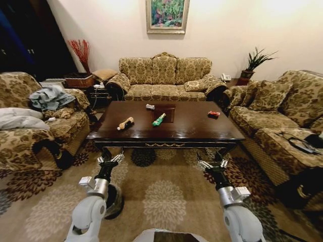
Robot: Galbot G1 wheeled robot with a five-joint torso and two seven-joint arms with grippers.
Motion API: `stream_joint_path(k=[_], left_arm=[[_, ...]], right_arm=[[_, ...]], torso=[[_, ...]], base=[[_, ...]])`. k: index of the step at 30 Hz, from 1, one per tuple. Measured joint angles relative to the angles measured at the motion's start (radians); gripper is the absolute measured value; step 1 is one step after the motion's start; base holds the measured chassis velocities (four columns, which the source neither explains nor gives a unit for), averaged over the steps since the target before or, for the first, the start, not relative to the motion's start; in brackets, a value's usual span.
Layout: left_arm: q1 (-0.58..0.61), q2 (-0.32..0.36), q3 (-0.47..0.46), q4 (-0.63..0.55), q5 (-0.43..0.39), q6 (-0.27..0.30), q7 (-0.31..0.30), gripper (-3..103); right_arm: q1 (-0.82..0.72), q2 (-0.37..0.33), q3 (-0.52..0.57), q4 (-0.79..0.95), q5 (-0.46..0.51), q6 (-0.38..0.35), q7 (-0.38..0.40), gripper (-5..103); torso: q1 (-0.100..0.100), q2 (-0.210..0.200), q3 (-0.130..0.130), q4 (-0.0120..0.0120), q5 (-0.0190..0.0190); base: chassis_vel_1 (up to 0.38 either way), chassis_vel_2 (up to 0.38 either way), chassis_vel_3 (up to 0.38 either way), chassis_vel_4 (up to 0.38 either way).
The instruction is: Move to the front of the table and place the trash on the table into the trash bin.
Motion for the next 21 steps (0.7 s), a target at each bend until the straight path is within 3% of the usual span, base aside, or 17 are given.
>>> stream_joint_path(k=[7,9,14,21], left_arm=[[-0.005,0.008,-0.015,0.032,0.001,-0.001,-0.003,99],[-0.013,0.017,-0.022,0.064,0.006,-0.006,0.002,96],[-0.041,0.062,-0.055,0.2,0.014,-0.036,0.009,100],[-0.059,0.054,-0.051,0.294,0.017,-0.075,0.018,100]], right_arm=[[-0.002,-0.006,0.002,-0.02,0.008,0.019,-0.007,100],[-0.001,-0.006,0.002,-0.021,0.007,0.019,-0.011,100],[-0.002,-0.012,0.001,-0.025,-0.001,0.01,-0.024,100],[0.001,-0.009,-0.002,-0.031,0.0,0.014,-0.024,100]], torso=[[0.0,0.0,0.0,0.0002,-0.0002],[0.0,0.0,0.0,0.0001,0.0],[0.0,0.0,0.0,-0.0004,0.0003],[0.0,0.0,0.0,0.0001,0.0002]], base=[[0.111,0.125,-0.091,-0.109],[0.0,0.0,0.0,0.0],[-0.053,-0.059,0.022,0.037],[0.038,0.027,-0.023,-0.018]])
